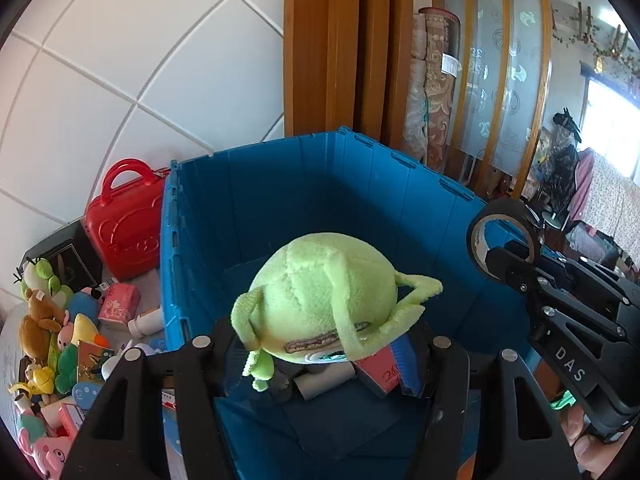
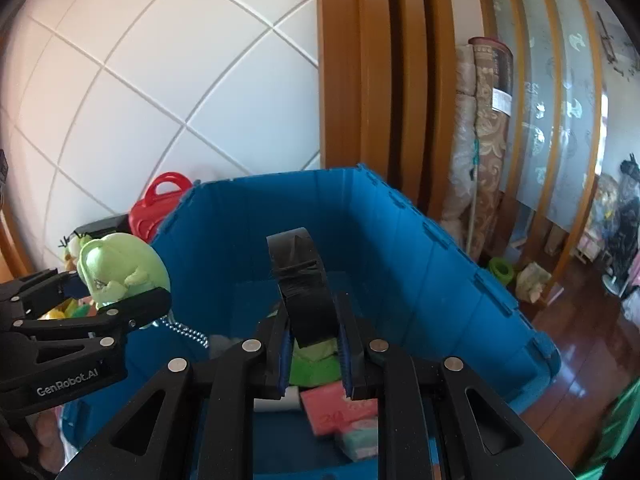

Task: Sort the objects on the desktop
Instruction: 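Carry the green monster and tape roll over the blue crate, then open both grippers to drop the monster and tape roll into the crate, then move both empty grippers back to the heap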

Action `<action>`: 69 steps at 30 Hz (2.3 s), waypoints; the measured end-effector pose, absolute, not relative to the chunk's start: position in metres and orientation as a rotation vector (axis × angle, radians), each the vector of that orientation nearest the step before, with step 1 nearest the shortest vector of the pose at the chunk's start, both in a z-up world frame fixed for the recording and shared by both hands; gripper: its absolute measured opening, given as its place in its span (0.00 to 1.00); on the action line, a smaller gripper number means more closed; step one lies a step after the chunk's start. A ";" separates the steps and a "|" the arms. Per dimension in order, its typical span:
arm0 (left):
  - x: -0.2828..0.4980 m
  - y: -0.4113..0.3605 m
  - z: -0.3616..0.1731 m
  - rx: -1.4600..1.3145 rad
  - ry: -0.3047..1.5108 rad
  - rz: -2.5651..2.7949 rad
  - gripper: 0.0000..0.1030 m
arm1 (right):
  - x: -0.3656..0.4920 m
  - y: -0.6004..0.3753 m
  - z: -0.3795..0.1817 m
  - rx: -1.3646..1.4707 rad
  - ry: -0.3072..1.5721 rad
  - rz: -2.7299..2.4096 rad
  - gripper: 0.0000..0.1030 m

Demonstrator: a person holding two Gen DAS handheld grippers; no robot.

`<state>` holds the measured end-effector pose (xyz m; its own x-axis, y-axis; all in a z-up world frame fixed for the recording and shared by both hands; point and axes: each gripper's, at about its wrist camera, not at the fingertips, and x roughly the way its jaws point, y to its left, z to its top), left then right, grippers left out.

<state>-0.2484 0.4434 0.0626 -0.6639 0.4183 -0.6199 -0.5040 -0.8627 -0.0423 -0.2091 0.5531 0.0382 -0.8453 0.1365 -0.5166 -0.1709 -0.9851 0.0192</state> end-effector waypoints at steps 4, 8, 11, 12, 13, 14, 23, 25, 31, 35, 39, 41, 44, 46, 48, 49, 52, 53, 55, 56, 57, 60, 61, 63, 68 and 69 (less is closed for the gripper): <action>-0.251 0.471 0.050 -0.959 0.249 2.437 0.59 | -0.214 0.570 0.027 -0.830 0.086 2.835 0.18; -0.255 0.485 0.039 -1.030 0.301 2.425 0.60 | -0.223 0.580 0.020 -0.867 0.075 2.819 0.18; -0.258 0.488 0.033 -1.067 0.309 2.426 0.62 | -0.226 0.583 0.016 -0.879 0.064 2.810 0.18; -0.258 0.489 0.031 -1.080 0.317 2.423 0.63 | -0.228 0.584 0.016 -0.881 0.058 2.804 0.18; -0.257 0.489 0.030 -1.088 0.327 2.424 0.65 | -0.229 0.584 0.015 -0.884 0.051 2.797 0.18; -0.257 0.489 0.029 -1.091 0.335 2.428 0.65 | -0.230 0.585 0.014 -0.891 0.049 2.793 0.19; -0.250 0.478 0.025 -1.130 0.340 2.406 0.79 | -0.230 0.588 0.012 -0.920 0.041 2.735 0.79; -0.247 0.476 0.025 -1.138 0.341 2.398 0.79 | -0.228 0.586 0.012 -0.923 0.020 2.725 0.93; -0.235 0.468 0.026 -1.131 0.341 2.384 0.79 | -0.223 0.584 0.013 -0.954 0.012 2.686 1.00; -0.229 0.465 0.026 -1.139 0.362 2.373 0.79 | -0.221 0.585 0.012 -1.005 0.029 2.657 1.00; -0.224 0.461 0.026 -1.141 0.356 2.366 0.79 | -0.217 0.584 0.011 -1.025 0.023 2.647 1.00; -0.223 0.459 0.025 -1.142 0.349 2.363 0.79 | -0.215 0.582 0.011 -1.033 0.019 2.646 1.00; -0.221 0.455 0.024 -1.143 0.343 2.361 0.79 | -0.214 0.580 0.008 -1.047 0.020 2.648 1.00; -0.220 0.450 0.024 -1.139 0.335 2.364 0.79 | -0.213 0.579 0.007 -1.056 0.029 2.654 1.00; -0.218 0.446 0.025 -1.130 0.329 2.372 0.79 | -0.213 0.577 0.005 -1.072 0.044 2.662 1.00; -0.217 0.443 0.026 -1.126 0.323 2.376 0.79 | -0.212 0.576 0.004 -1.080 0.052 2.669 1.00; -0.214 0.433 0.028 -1.113 0.303 2.384 0.79 | -0.210 0.572 0.002 -1.101 0.066 2.678 1.00; -0.212 0.429 0.028 -1.105 0.297 2.390 0.79 | -0.209 0.570 0.001 -1.110 0.069 2.679 1.00; -0.209 0.421 0.030 -1.080 0.271 2.398 0.79 | -0.207 0.567 -0.001 -1.119 0.082 2.679 1.00; -0.209 0.416 0.030 -1.071 0.256 2.404 0.79 | -0.206 0.565 -0.001 -1.119 0.093 2.681 1.00; -0.208 0.410 0.031 -1.067 0.240 2.411 0.79 | -0.205 0.564 -0.001 -1.120 0.098 2.684 1.00; -0.204 0.396 0.036 -1.041 0.202 2.425 0.79 | -0.200 0.557 0.000 -1.114 0.103 2.688 1.00; -0.202 0.391 0.038 -1.024 0.194 2.443 0.79 | -0.199 0.554 0.001 -1.110 0.102 2.690 1.00; -0.198 0.377 0.045 -0.991 0.143 2.450 0.79 | -0.196 0.546 0.004 -1.096 0.098 2.698 1.00; -0.188 0.332 0.057 -0.928 0.053 2.544 0.79 | -0.186 0.515 0.022 -1.040 0.058 2.767 1.00; -0.186 0.323 0.058 -0.917 0.043 2.567 0.79 | -0.184 0.507 0.026 -1.028 0.044 2.788 1.00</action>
